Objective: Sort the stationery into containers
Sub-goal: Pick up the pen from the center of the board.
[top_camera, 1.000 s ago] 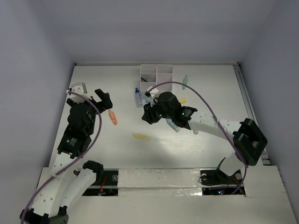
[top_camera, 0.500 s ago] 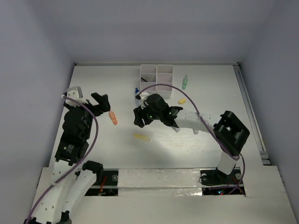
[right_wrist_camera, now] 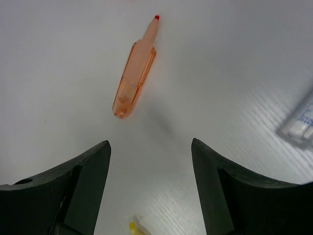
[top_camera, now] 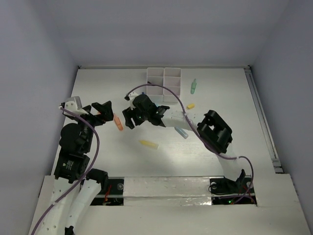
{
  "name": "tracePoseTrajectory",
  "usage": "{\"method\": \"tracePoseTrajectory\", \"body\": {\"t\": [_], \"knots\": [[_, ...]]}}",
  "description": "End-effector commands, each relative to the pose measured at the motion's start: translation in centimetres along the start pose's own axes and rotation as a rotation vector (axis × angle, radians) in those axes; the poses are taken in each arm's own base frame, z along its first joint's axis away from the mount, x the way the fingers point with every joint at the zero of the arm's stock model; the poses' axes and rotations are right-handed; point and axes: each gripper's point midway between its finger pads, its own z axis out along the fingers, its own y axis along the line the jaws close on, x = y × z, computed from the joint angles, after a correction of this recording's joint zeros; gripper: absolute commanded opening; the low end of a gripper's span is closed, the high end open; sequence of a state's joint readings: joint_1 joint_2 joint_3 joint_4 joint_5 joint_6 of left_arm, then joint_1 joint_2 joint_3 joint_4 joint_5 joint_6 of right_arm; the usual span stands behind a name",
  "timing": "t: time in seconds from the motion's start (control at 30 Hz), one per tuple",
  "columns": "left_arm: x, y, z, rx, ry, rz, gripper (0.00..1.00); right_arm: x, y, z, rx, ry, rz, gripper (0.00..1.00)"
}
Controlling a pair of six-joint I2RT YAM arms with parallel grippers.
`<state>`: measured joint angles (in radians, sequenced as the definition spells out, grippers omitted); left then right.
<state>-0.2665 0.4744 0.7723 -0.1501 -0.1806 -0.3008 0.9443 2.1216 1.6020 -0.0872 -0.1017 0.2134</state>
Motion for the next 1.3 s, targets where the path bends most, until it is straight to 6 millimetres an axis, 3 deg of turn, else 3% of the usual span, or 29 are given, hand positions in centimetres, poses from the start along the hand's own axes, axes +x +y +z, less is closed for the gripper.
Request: {"method": "tracePoseTrajectory", "body": {"t": [0.0,0.1,0.17,0.27,0.3,0.33,0.37,0.4,0.47,0.53,0.6,0.63,0.7,0.77,0.83,0.9,1.07,1.13,1.2,1.27], "knots": [[-1.3,-0.6,-0.1,0.033,-0.053,-0.008,0.99,-3.3,0.2,0.3,0.024,-0.054,-0.071,0.72],[-1.1,-1.1,-0.2,0.054,-0.044,-0.006,0.99,-3.9,0.3,0.2,0.021,-0.034,-0.117,0.65],[-1.0,-1.2,-0.1,0.056,-0.040,-0.005,0.99,-2.8,0.3,-0.5,0.008,0.015,-0.148,0.66],[-0.8,-1.4,-0.2,0.069,-0.034,-0.004,0.99,-2.2,0.1,-3.4,0.026,0.045,-0.187,0.70],[-0.8,-1.6,-0.2,0.075,-0.033,-0.004,0.99,0.2,-0.8,-4.0,0.051,0.097,-0.194,0.70],[-0.8,-1.7,-0.2,0.080,-0.033,-0.004,0.99,1.0,-1.1,-5.0,0.063,0.120,-0.195,0.70],[-0.8,-1.9,-0.2,0.095,-0.029,-0.004,0.99,0.4,-0.7,-6.8,0.058,0.107,-0.196,0.71],[-0.7,-2.0,-0.1,0.100,-0.027,-0.004,0.99,2.6,-1.2,-7.6,0.053,0.161,-0.232,0.71],[-0.5,-2.3,-0.1,0.119,-0.019,-0.003,0.99,3.4,-0.9,-9.9,0.019,0.182,-0.227,0.71],[-0.3,-2.5,0.0,0.127,-0.011,-0.002,0.99,6.1,-0.9,-11.0,-0.003,0.251,-0.216,0.73],[-0.2,-2.6,0.1,0.135,-0.005,0.001,0.99,7.1,-0.6,-11.8,-0.022,0.269,-0.207,0.75],[-0.1,-2.7,0.2,0.136,-0.001,0.001,0.99,8.2,-1.4,-12.1,0.013,0.285,-0.198,0.75],[0.2,-2.8,0.2,0.143,0.008,0.004,0.99,7.2,-4.8,-13.4,0.146,0.246,-0.136,0.74],[0.4,-3.0,0.4,0.153,0.020,0.004,0.99,6.7,-6.5,-14.2,0.167,0.204,-0.056,0.73],[0.7,-3.2,0.6,0.161,0.029,0.004,0.99,5.9,-4.4,-14.8,0.030,0.161,-0.058,0.71],[0.9,-3.2,0.7,0.162,0.036,0.005,0.99,5.8,-3.1,-14.8,-0.058,0.161,-0.090,0.74],[1.4,-3.2,1.1,0.157,0.057,0.004,0.99,8.6,-0.7,-12.3,-0.127,0.275,-0.200,0.77],[1.5,-3.2,1.1,0.156,0.060,0.001,0.99,8.4,-0.4,-11.4,-0.127,0.278,-0.204,0.78],[1.6,-3.1,1.2,0.151,0.064,-0.001,0.99,9.5,0.4,-10.2,-0.123,0.310,-0.226,0.78],[1.6,-2.9,1.4,0.140,0.064,-0.003,0.99,9.1,0.3,-9.4,-0.104,0.302,-0.243,0.78]]}}
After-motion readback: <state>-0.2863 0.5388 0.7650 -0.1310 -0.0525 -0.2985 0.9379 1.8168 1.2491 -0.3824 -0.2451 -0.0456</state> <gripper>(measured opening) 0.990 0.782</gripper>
